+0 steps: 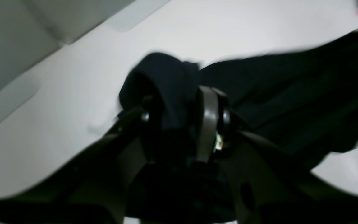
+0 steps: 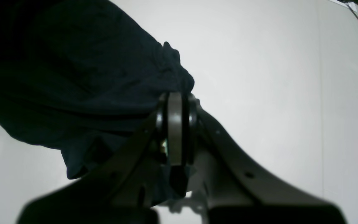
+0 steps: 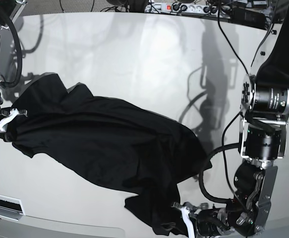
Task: Layout the t-shirt on the table in an organized manner, then fold the t-shirt properly
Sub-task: 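Release and regrasp the shirt edge with the left gripper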
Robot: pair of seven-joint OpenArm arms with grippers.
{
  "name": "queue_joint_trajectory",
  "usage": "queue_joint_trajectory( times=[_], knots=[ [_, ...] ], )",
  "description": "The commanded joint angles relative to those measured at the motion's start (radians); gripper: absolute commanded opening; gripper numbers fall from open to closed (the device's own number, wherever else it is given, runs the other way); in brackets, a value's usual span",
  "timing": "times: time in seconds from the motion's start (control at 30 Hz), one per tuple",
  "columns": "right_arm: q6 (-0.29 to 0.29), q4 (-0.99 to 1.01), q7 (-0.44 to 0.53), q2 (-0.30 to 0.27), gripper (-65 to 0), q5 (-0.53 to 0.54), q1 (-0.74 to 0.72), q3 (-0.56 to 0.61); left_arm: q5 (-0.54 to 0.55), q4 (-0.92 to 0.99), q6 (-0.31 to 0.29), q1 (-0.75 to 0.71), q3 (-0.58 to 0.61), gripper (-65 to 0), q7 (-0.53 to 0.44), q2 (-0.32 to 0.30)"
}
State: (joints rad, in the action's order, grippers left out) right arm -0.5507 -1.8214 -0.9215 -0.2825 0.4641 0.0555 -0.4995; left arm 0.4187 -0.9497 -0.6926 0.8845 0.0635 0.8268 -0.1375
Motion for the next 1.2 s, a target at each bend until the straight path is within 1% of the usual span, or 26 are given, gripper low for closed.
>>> queue_joint_trajectory(
  times=[0.0,0.03,0.1,0.17,0.2,0.23,0.27,0.43,0.53,0.57,0.63,0.67,0.7,0.73,0.87,0.9,0.97,1.03,1.1,1.17],
  knots=[
    [0.000,-0.020,0.023,-0.019,-65.0,0.011,-0.014,-0.005,0.038,-0.017,-0.006,0.045,-0.006,-44.8,-0.043,0.004],
    [0.000,-0.020,0.023,-0.019,-65.0,0.011,-0.014,-0.005,0.042,-0.017,-0.006,0.044,-0.006,-44.8,-0.053,0.004],
    [0.000,-0.020,0.023,-0.019,-65.0,0.012,-0.014,-0.005,0.041,-0.017,-0.006,0.042,-0.006,-44.7,-0.039,0.004],
    [0.001,-0.020,0.022,-0.019,-65.0,0.011,-0.014,-0.005,0.040,-0.017,-0.006,0.049,-0.006,-40.5,-0.014,0.004],
    [0.001,-0.020,0.022,-0.019,-65.0,0.011,-0.014,-0.004,0.014,-0.016,-0.006,0.048,-0.005,-38.3,-0.024,0.004],
    [0.001,-0.020,0.019,-0.019,-65.0,0.011,-0.012,-0.005,-0.027,-0.012,-0.006,0.043,-0.004,-37.1,-0.072,0.004],
    [0.001,-0.020,0.014,-0.019,-65.0,0.011,-0.010,-0.005,-0.047,0.000,-0.006,0.044,-0.004,-36.5,-0.093,0.004],
    [0.000,-0.020,0.011,-0.019,-65.0,0.011,-0.014,-0.005,-0.049,0.008,-0.006,0.047,-0.005,-36.6,-0.049,0.002],
    [0.000,-0.020,0.011,-0.019,-65.0,0.011,-0.013,-0.005,-0.068,0.008,-0.006,0.032,-0.006,-36.6,-0.035,-0.034],
    [0.001,-0.020,0.011,-0.019,-65.0,0.011,-0.014,-0.005,-0.079,0.009,0.018,0.019,-0.006,-36.6,-0.041,-0.051],
    [0.001,-0.020,0.010,-0.019,-65.0,0.011,-0.014,-0.005,-0.108,0.009,0.110,-0.021,-0.006,-36.6,-0.078,-0.085],
    [0.001,-0.020,0.010,-0.019,-65.0,0.011,-0.014,-0.005,-0.132,0.010,0.144,-0.047,-0.006,-36.6,-0.106,-0.101],
    [0.002,-0.020,0.010,-0.019,-65.0,0.011,-0.014,-0.005,-0.157,0.010,0.165,-0.074,-0.006,-36.6,-0.136,-0.113],
    [0.002,-0.020,0.010,-0.019,-65.0,0.011,-0.017,-0.005,-0.179,0.010,0.175,-0.100,-0.006,-36.6,-0.166,-0.123],
    [0.004,-0.020,0.010,-0.019,-65.0,0.011,-0.014,-0.005,-0.199,0.010,0.175,-0.191,-0.006,-36.6,-0.230,-0.140],
    [0.004,-0.020,0.008,-0.019,-65.0,0.011,-0.014,-0.005,-0.222,0.011,0.191,-0.212,-0.006,-36.6,-0.259,-0.139],
    [0.004,-0.020,0.007,-0.019,-65.0,0.011,-0.014,-0.005,-0.266,0.024,0.254,-0.251,-0.006,-36.6,-0.333,-0.139],
    [0.005,-0.020,-0.002,-0.019,-65.0,0.011,-0.014,-0.005,-0.272,0.062,0.340,-0.280,-0.006,-36.6,-0.394,-0.139],
    [0.009,-0.020,-0.019,-0.019,-65.0,0.011,-0.014,-0.005,-0.254,0.126,0.407,-0.294,-0.006,-36.6,-0.450,-0.135],
    [0.010,-0.020,-0.023,-0.019,-65.0,0.011,-0.014,-0.005,-0.209,0.196,0.452,-0.297,-0.006,-36.6,-0.520,-0.127]
  ],
)
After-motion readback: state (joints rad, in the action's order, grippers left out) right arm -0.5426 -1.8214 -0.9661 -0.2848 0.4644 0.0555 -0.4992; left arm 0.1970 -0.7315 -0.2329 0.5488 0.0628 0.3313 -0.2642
